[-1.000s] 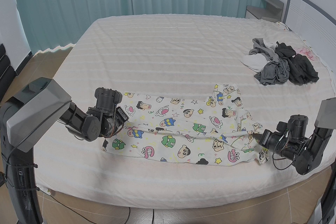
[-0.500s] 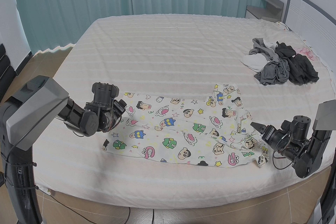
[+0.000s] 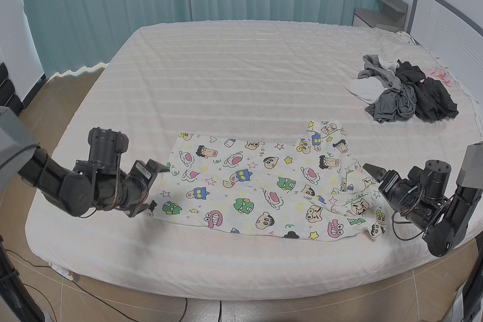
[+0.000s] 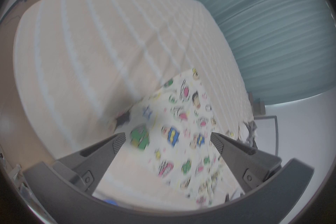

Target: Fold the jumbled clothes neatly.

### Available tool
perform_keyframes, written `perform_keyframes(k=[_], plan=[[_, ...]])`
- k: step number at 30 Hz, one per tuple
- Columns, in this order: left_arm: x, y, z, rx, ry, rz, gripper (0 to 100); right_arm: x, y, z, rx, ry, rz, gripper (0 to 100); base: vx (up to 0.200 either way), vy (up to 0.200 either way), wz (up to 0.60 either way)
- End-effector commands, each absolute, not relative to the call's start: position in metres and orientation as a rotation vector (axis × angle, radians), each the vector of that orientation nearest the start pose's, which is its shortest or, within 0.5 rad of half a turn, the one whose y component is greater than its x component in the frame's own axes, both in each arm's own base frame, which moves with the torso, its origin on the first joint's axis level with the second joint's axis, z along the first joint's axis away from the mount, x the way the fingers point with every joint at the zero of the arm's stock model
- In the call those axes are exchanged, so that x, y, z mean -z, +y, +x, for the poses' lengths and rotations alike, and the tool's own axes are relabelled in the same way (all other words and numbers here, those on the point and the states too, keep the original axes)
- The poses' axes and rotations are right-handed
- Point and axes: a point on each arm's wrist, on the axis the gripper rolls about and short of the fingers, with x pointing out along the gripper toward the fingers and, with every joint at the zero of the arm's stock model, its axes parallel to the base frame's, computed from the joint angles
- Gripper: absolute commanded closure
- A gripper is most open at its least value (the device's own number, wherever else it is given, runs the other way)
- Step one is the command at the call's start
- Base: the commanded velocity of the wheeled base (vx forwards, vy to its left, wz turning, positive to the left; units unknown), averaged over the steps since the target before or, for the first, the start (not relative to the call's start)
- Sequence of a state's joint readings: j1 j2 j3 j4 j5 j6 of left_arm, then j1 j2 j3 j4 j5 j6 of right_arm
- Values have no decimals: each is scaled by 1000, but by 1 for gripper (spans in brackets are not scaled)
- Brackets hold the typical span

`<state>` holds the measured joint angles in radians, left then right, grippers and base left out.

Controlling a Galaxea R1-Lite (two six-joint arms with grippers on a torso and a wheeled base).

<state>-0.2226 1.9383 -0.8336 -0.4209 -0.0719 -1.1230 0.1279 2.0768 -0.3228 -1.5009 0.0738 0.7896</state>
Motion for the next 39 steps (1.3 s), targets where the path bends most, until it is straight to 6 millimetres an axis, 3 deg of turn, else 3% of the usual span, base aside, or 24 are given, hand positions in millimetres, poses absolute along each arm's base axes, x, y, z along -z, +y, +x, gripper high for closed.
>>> perform_keyframes(k=[1, 3, 9, 17, 19, 21, 24, 26, 27, 33, 39], plan=[[-101, -60, 245, 46, 939, -1116, 0, -56, 76, 266, -176, 407, 879, 0, 0, 0, 0], [-98, -59, 236, 103, 974, -1129, 0, -54, 82, 263, -182, 444, 885, 0, 0, 0, 0], [-94, -47, 233, 89, 920, -1146, 0, -49, 83, 256, -181, 477, 877, 0, 0, 0, 0], [-95, -36, 229, 134, 755, -1091, 0, -61, 79, 242, -211, 442, 786, 0, 0, 0, 0], [-112, -38, 247, 165, 606, -1043, 0, -64, 78, 239, -226, 427, 736, 0, 0, 0, 0], [-117, -41, 266, 197, 569, -970, 0, -67, 78, 238, -231, 417, 728, 0, 0, 0, 0], [-111, -43, 285, 224, 571, -817, 0, -68, 80, 235, -242, 419, 725, 0, 0, 0, 0], [-94, -45, 314, 249, 600, -601, 0, -66, 82, 233, -250, 432, 713, 0, 0, 0, 0], [-94, -45, 314, 249, 600, -601, 0, -66, 82, 233, -250, 432, 713, 0, 0, 0, 0], [-78, -58, 381, 299, 671, -422, 0, -58, 91, 227, -278, 480, 686, 0, 0, 0, 0], [-66, -61, 405, 314, 725, -364, 0, -60, 91, 226, -281, 476, 685, 0, 0, 0, 0]])
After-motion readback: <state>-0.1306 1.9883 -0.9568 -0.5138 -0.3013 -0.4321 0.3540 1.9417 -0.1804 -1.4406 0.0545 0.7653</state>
